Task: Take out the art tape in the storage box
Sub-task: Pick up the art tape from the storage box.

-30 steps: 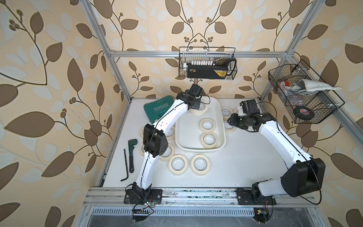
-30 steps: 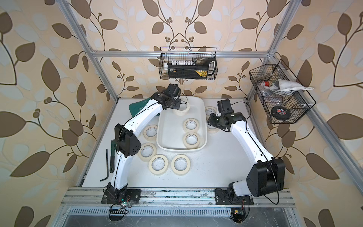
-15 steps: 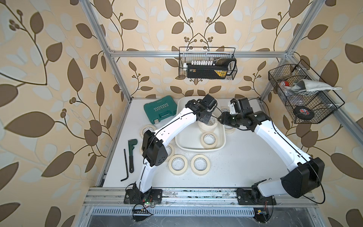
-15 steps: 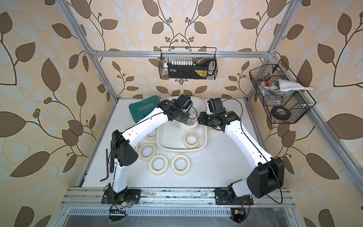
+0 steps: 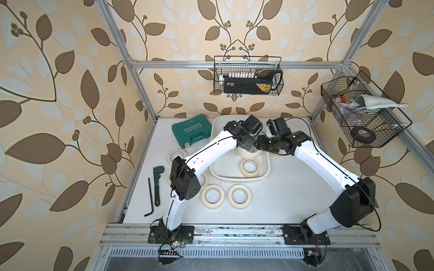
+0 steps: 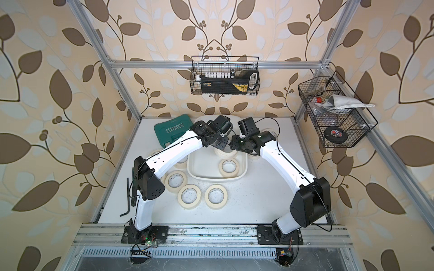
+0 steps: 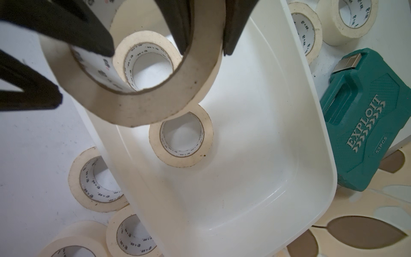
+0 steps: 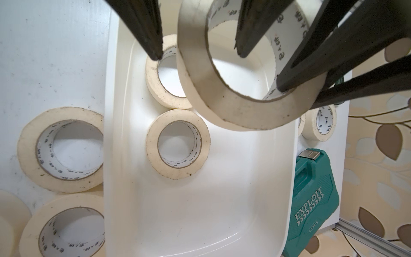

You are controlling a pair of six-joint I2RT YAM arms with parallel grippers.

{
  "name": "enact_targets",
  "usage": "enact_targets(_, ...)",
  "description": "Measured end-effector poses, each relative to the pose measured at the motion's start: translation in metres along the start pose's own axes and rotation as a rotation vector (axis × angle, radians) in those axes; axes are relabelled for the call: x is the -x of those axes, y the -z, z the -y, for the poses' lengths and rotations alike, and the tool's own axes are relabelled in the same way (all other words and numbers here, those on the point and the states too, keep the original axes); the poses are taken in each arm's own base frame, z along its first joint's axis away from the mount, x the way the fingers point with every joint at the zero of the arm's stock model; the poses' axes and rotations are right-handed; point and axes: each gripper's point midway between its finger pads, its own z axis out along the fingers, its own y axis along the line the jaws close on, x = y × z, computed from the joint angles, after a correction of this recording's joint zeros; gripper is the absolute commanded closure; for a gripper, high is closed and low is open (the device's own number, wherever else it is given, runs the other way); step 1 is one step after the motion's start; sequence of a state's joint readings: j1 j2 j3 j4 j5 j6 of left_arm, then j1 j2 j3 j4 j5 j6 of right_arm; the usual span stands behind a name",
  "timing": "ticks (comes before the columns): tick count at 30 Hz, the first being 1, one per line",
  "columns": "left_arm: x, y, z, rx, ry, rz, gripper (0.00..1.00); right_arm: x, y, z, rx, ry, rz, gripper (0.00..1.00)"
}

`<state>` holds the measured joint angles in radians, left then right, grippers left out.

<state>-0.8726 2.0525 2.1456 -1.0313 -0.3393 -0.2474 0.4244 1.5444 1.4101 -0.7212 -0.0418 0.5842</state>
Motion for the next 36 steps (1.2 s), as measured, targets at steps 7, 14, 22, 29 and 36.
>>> enact_targets(7, 0.002, 0.009, 0.001, -0.009, -0.006, 0.015, 1.0, -0.004, -0.005, 0.0, -0.014, 0.019, -0.016, 0.91)
enact_targets(14, -0.002, 0.013, 0.005, -0.052, 0.018, 0.021, 0.4, -0.008, -0.004, 0.003, -0.031, 0.02, -0.029, 1.0)
enact_targets(22, 0.014, 0.065, -0.004, -0.109, 0.086, 0.158, 0.1, 0.002, 0.004, 0.028, -0.1, 0.004, -0.003, 1.0)
enact_targets(29, 0.017, 0.078, -0.014, -0.091, 0.112, 0.209, 0.01, 0.034, 0.036, 0.091, -0.229, -0.064, 0.089, 1.0)
enact_targets(36, 0.01, 0.071, -0.018, -0.056, 0.112, 0.194, 0.01, 0.052, 0.068, 0.167, -0.347, -0.185, 0.172, 1.0)
